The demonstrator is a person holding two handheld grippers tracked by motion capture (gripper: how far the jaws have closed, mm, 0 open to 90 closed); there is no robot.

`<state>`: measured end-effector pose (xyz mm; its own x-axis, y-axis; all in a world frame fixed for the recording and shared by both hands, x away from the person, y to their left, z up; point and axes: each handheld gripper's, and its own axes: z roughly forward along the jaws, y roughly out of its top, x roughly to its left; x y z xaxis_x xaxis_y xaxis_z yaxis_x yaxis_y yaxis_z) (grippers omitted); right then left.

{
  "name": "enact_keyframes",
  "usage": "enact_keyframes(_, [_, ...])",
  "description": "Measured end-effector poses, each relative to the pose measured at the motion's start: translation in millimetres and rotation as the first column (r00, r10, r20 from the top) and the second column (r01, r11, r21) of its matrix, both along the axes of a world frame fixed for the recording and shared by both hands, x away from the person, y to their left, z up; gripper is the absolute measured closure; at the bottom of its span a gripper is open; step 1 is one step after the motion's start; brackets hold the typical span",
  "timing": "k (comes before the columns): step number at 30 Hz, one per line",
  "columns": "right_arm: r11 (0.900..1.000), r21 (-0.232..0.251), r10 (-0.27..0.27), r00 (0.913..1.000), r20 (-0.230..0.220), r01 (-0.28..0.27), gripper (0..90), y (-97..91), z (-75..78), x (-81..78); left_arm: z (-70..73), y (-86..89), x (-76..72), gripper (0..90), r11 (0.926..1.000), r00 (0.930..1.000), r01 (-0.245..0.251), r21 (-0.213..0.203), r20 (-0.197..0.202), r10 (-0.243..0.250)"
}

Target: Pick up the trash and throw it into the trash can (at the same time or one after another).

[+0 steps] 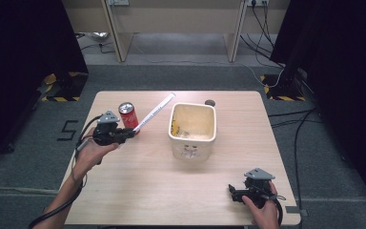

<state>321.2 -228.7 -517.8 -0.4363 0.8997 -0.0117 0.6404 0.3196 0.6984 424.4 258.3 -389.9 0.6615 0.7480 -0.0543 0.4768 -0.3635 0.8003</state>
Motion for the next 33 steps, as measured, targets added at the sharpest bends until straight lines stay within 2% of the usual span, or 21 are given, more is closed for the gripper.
enact_keyframes(3, [1.0, 0.0, 0.0, 1.0, 0.0, 0.0, 0.2, 0.0, 0.0, 0.0, 10.1, 0.6, -6.2, 78.8, 0.9993, 0.9995, 0.033, -0.018, 0.002, -0.033])
enact_keyframes(8, [1.0, 0.0, 0.0, 1.0, 0.0, 0.0, 0.2, 0.0, 0.0, 0.0, 22.7, -3.5, -17.3, 78.7, 0.9974, 0.9972, 0.072, -0.005, 0.023, -0.072])
enact_keyframes(15, [1.0, 0.0, 0.0, 1.0, 0.0, 0.0, 0.2, 0.0, 0.0, 0.0, 23.7, -17.6, -23.2, 78.7, 0.9917, 0.9919, 0.127, 0.022, 0.009, -0.127])
enact_keyframes(21, [1.0, 0.0, 0.0, 1.0, 0.0, 0.0, 0.2, 0.0, 0.0, 0.0, 24.4, -36.3, -25.2, 78.7, 0.9823, 0.9829, 0.184, 0.035, -0.013, -0.184])
enact_keyframes(30, [1.0, 0.0, 0.0, 1.0, 0.0, 0.0, 0.2, 0.0, 0.0, 0.0, 25.3, -48.4, -19.6, 78.6, 0.9783, 0.9792, 0.202, 0.045, -0.022, -0.202])
enact_keyframes(33, [1.0, 0.0, 0.0, 1.0, 0.0, 0.0, 0.3, 0.0, 0.0, 0.0, 26.5, -55.4, -19.0, 78.6, 0.9748, 0.9762, 0.216, 0.056, -0.028, -0.215])
